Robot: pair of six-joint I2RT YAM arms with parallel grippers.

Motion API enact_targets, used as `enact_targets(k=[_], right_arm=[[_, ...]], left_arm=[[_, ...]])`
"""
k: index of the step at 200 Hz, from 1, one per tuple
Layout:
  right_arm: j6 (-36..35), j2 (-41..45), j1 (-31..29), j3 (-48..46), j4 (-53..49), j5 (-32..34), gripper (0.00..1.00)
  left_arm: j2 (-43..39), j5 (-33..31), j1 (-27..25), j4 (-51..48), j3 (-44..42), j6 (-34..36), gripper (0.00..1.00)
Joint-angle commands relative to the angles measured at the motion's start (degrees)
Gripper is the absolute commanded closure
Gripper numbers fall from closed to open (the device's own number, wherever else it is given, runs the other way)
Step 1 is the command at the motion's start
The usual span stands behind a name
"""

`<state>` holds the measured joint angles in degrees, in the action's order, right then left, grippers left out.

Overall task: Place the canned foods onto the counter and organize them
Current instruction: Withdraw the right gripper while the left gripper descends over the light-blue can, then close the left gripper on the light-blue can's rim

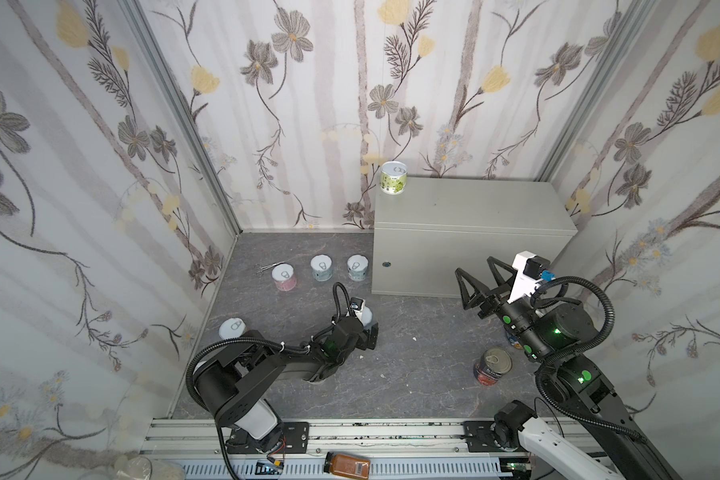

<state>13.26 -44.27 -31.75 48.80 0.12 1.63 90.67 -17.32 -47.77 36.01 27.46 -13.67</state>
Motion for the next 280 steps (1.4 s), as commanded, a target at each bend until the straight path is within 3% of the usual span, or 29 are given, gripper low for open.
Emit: enact_targets(k=[1,48,97,198,280], right_arm=[[-0.44,0.48,0.01,-0.1,-0.37,-1.14,0.0],[-0.25,1.38,0.02,-0.71,-0.82,-1.96,0.0],[0.01,0.78,-0.05,-0.69,-1.0,-3.17,0.0],[-0.07,-0.82,0.01,-1.06,0.82,-4.85,0.0],[-0.51,-0.2,-0.05,-1.46,0.93,-4.79,0.0]], left_arm=[[2.01,-0.02,-0.04,5.75,-0.04,-1.97,0.0],[8.09,-1.29,-0.22,15.18,-0.72,-2.41,0.09],[14.93,-2.06,-0.92,29.29,-2.83,-1.43,0.04],[26.21,-1.86,-1.1,40.78,0.77,1.07,0.03],[31.13,-1.75,-1.01,46.71,1.64,1.6,0.13]])
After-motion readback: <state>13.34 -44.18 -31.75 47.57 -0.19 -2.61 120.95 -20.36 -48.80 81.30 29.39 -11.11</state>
